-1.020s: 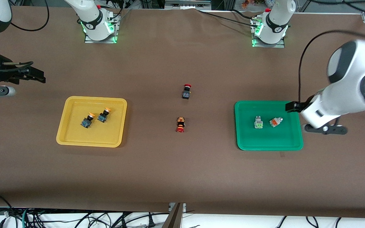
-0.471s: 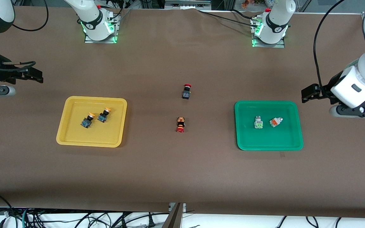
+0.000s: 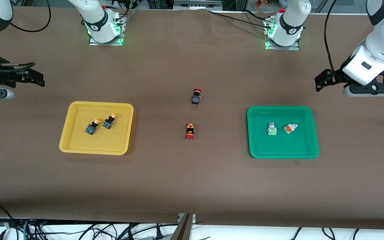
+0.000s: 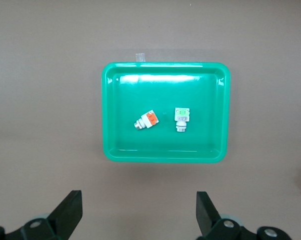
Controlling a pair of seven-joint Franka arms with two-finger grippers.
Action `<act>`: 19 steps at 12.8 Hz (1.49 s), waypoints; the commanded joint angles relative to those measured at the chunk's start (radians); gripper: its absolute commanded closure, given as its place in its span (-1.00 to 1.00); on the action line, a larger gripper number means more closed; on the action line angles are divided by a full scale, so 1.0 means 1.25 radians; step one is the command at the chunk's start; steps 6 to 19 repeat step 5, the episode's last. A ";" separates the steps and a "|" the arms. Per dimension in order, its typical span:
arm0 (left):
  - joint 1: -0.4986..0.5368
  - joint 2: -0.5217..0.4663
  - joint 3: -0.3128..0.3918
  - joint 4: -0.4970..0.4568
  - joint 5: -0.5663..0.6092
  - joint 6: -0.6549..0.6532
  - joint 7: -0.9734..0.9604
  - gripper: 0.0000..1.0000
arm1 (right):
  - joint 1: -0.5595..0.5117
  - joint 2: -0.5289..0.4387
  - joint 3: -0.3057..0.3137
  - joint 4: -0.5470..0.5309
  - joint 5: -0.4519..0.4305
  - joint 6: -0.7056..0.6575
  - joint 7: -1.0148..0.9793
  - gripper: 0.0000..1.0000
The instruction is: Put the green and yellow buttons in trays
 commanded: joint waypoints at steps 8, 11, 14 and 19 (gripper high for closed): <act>-0.022 0.050 0.007 0.072 -0.011 -0.048 0.012 -1.00 | 0.001 -0.013 -0.006 -0.004 0.039 -0.002 -0.008 -1.00; -0.022 0.050 0.007 0.072 -0.011 -0.048 0.012 -1.00 | 0.001 -0.013 -0.006 -0.004 0.039 -0.002 -0.008 -1.00; -0.022 0.050 0.007 0.072 -0.011 -0.048 0.012 -1.00 | 0.001 -0.013 -0.006 -0.004 0.039 -0.002 -0.008 -1.00; -0.022 0.050 0.007 0.072 -0.011 -0.048 0.012 -1.00 | 0.001 -0.013 -0.006 -0.004 0.039 -0.002 -0.008 -1.00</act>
